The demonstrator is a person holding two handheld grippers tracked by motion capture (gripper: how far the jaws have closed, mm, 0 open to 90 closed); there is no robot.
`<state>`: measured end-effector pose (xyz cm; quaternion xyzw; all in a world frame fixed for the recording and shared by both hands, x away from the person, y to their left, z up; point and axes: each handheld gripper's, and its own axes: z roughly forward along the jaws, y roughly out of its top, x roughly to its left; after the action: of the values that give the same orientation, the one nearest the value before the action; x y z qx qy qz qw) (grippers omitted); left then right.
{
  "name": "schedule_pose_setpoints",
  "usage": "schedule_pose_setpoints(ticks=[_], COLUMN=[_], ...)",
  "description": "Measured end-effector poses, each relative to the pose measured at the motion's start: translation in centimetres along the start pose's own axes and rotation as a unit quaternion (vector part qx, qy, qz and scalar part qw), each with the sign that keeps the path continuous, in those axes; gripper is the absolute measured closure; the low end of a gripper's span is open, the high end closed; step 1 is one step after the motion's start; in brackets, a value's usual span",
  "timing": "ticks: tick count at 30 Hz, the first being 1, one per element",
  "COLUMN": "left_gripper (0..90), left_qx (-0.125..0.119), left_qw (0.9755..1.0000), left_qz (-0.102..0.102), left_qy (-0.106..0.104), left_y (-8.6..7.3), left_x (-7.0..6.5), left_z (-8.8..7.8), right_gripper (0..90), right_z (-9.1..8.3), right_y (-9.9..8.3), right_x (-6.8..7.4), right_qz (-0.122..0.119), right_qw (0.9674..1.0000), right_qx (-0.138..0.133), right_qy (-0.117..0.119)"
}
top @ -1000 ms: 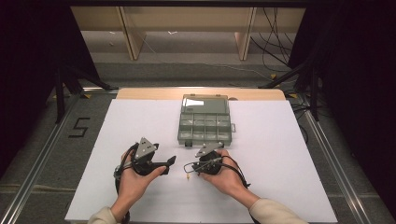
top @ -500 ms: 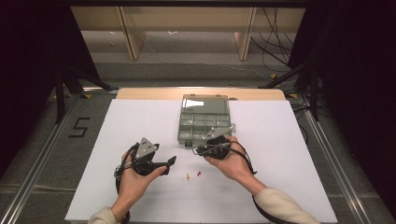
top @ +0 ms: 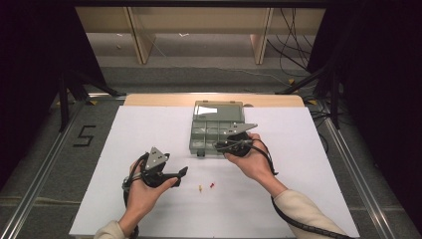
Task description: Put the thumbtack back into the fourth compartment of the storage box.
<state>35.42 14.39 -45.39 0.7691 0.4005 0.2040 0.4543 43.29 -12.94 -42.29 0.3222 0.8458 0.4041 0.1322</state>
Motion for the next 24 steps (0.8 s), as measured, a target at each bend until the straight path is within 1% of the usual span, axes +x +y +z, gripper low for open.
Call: schedule_pose_setpoints(ticks=[1,2,3,4,5,6,7,8,9,11,12,13,14,15,16,18,19,20,22,23,24], left_gripper=[19.7,19.7,19.7,19.7,19.7,19.7,19.7,19.7,19.7,19.7,19.7,19.7,19.7,19.7,19.7,19.7,19.7,19.7,19.7,19.7,19.7], left_qx=[0.001,0.000,0.001,0.001,0.001,0.000,0.000,0.001,0.001,0.001,0.001,0.001,0.000,0.000,0.001,0.002,0.002,0.002,0.002,0.002,0.002], left_qw=[1.0000,1.0000,1.0000,1.0000,1.0000,1.0000,1.0000,1.0000,1.0000,1.0000,1.0000,1.0000,1.0000,1.0000,1.0000,1.0000,1.0000,1.0000,1.0000,1.0000,1.0000], left_qz=[0.005,0.000,0.005,0.009,0.007,0.003,0.003,0.003,0.003,0.002,0.003,0.003,-0.001,-0.001,0.000,0.005,0.004,0.003,0.001,0.001,0.000], left_qy=[0.001,0.001,0.000,0.000,-0.001,0.000,0.000,0.000,0.000,0.000,0.000,0.001,0.000,0.000,0.000,0.002,0.002,0.003,0.001,0.001,0.001], left_y=[0.0,0.0,0.0,0.0,0.0,0.0,0.0,0.0,0.0,0.0,0.0,-0.1,-0.1,-0.1,-0.1,-0.1,-0.1,-0.1,-0.1,-0.1,-0.1], left_x=[0.0,0.0,0.0,0.0,0.0,0.0,0.0,0.1,0.1,0.1,0.1,0.1,0.1,0.1,0.1,0.1,0.1,0.0,0.1,0.1,0.1], left_z=[0.0,0.0,0.0,0.0,0.0,0.0,0.0,0.0,0.0,0.0,0.0,0.0,0.1,0.1,0.1,0.0,0.0,0.0,0.1,0.1,0.1], right_gripper=[83.7,83.7,83.7,83.7,83.7,83.7,83.7,83.7,83.7,83.7,83.7,83.7,83.7,83.7,83.7,83.7,83.7,83.7,83.7,83.7,83.7], right_z=[0.0,0.0,0.1,0.0,0.0,0.0,0.0,0.0,0.1,0.1,0.0,0.1,0.1,0.1,0.1,0.0,0.0,0.0,0.0,0.0,0.0], right_y=[0.0,0.1,0.1,0.3,0.5,0.5,0.7,0.7,0.8,0.9,0.9,1.0,1.0,1.0,1.0,1.1,1.1,1.2,1.2,1.3,1.3], right_x=[0.0,-0.2,-0.4,-0.7,-1.1,-1.1,-1.6,-1.6,-2.2,-2.4,-2.6,-3.0,-3.2,-3.4,-3.4,-4.0,-4.2,-4.4,-4.9,-5.1,-5.3], right_qz=[0.000,0.001,0.004,0.002,0.009,0.009,0.011,0.011,0.010,0.010,0.015,0.014,0.017,0.019,0.019,0.019,0.020,0.023,0.022,0.028,0.028], right_qw=[1.0000,1.0000,0.9999,1.0000,0.9999,0.9999,0.9998,0.9998,0.9997,0.9997,0.9996,0.9994,0.9994,0.9991,0.9991,0.9990,0.9986,0.9985,0.9982,0.9978,0.9976], right_qx=[0.000,-0.001,-0.008,-0.004,-0.007,-0.007,-0.008,-0.008,-0.011,-0.012,-0.011,-0.015,-0.015,-0.021,-0.021,-0.020,-0.023,-0.024,-0.026,-0.026,-0.025], right_qy=[0.000,-0.003,-0.008,-0.007,-0.012,-0.012,-0.014,-0.014,-0.017,-0.020,-0.023,-0.028,-0.027,-0.033,-0.033,-0.036,-0.043,-0.043,-0.050,-0.055,-0.058])
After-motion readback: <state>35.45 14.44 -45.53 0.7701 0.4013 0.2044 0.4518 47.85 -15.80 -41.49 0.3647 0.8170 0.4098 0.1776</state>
